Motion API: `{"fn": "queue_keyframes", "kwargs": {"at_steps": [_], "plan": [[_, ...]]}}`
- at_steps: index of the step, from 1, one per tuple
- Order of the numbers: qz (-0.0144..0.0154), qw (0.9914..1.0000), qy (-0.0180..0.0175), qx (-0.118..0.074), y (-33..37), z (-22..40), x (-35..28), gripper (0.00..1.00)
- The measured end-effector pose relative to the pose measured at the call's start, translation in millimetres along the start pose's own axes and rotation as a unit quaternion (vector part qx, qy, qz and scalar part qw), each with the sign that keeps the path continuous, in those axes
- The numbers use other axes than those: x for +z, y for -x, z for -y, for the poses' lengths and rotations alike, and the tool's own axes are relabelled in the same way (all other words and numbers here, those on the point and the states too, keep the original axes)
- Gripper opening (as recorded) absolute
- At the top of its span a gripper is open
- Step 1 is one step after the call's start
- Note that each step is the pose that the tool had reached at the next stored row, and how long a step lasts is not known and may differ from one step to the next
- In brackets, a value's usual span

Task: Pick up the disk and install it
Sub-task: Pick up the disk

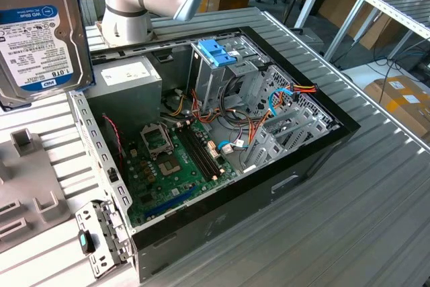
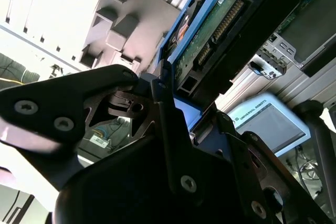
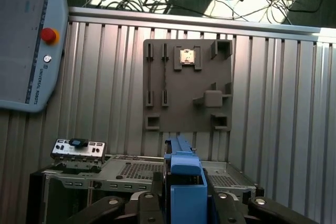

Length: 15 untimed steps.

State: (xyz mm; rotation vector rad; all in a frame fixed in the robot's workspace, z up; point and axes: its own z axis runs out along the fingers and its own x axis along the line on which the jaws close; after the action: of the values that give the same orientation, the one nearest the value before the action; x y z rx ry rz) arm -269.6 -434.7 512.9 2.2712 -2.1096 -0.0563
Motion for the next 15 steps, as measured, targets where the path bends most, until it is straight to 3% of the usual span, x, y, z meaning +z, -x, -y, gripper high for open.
{"fn": "queue_keyframes", "kwargs": {"at_steps": [15], "plan": [[0.0000, 1.00000, 0.0000, 0.000, -1.7, 22.6, -1.2, 0.37]]}}
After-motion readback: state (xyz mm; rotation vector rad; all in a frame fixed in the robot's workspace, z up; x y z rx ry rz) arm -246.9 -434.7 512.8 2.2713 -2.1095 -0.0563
